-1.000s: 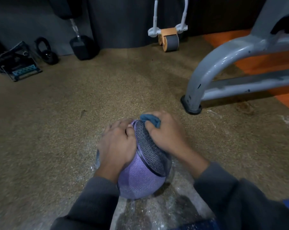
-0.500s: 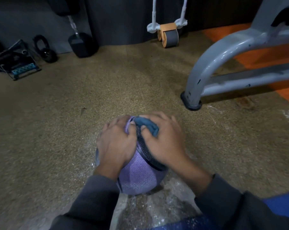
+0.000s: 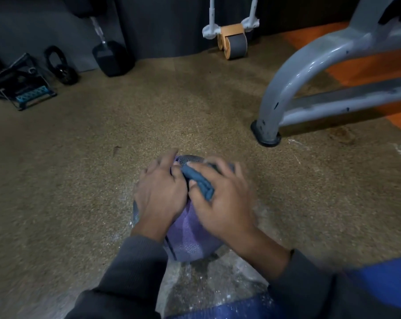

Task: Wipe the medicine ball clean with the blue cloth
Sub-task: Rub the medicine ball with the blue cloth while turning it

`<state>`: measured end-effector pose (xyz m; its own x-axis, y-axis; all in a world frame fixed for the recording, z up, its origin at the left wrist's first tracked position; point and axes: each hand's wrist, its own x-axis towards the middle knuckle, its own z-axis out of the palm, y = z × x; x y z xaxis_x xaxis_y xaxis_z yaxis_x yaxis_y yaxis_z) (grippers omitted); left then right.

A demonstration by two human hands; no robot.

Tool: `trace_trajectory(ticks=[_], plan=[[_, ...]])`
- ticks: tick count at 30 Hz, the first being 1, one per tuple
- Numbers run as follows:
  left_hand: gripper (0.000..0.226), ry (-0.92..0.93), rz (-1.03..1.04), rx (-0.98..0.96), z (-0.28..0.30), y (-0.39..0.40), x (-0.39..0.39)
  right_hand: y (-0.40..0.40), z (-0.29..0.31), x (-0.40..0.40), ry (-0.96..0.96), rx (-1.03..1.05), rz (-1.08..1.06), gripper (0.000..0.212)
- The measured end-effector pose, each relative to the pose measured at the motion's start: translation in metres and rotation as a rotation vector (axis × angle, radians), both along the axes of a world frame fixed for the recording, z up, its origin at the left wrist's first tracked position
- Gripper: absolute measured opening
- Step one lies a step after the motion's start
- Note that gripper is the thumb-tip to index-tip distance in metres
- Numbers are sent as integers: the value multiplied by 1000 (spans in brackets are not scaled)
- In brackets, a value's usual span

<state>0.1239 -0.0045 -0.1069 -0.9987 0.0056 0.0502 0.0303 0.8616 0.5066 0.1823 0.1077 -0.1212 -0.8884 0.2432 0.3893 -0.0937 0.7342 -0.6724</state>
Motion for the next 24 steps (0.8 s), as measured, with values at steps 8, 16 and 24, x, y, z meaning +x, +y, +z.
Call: trace_trajectory(ticks=[8, 16, 24], plan=[[57, 39, 16, 7, 1, 6, 4, 46, -23, -53, -232, -378, -154, 35], [44, 29, -24, -138, 5, 25, 6, 42, -19, -48, -233, -244, -149, 42], [58, 73, -56, -71, -4, 9, -7, 18, -9, -23, -69, -163, -36, 41]])
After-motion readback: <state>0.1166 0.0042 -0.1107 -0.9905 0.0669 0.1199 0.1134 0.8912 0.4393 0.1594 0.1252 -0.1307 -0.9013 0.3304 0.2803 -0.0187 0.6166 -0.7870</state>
